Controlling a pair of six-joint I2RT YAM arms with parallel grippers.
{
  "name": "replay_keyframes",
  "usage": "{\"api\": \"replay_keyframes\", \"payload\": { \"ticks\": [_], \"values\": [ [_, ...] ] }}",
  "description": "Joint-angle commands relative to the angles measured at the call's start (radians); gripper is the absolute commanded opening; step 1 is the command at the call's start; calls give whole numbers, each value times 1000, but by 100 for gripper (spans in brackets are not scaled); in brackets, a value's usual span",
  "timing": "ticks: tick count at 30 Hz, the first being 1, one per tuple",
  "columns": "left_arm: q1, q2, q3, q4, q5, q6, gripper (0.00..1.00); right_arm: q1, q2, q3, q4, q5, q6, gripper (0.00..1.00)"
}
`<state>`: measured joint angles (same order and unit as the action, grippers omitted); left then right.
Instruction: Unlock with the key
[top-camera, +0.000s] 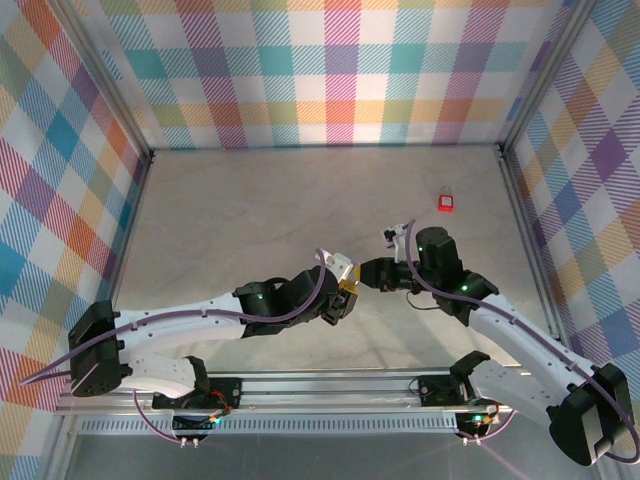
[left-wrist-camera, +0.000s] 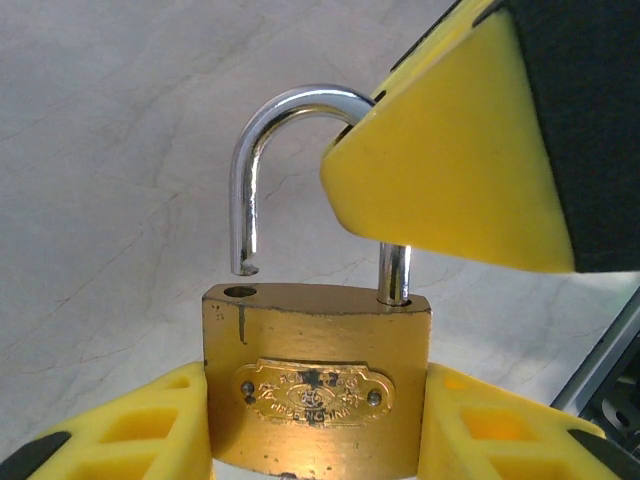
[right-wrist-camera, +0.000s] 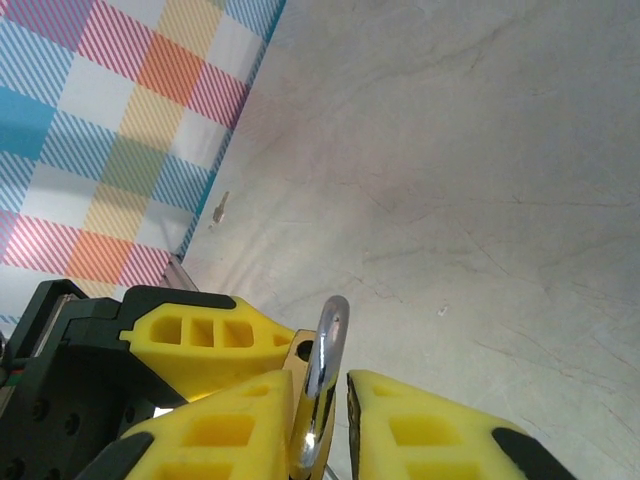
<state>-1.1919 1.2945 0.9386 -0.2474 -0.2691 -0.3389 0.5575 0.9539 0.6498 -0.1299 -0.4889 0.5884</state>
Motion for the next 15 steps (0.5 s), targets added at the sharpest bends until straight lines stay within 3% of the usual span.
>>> {"api": "replay_keyframes", "payload": {
  "ticks": [1, 12, 15],
  "values": [
    [-24, -42, 8, 125, 42, 26, 0, -2, -11, -6, 17, 1, -61, 17],
    [-25, -55, -23, 109, -31, 51, 0, -11, -75, 15, -44, -27, -93, 9],
    [-24, -49, -27, 126, 8, 60, 0, -11, -98, -5, -31, -32, -116, 9]
  ]
}}
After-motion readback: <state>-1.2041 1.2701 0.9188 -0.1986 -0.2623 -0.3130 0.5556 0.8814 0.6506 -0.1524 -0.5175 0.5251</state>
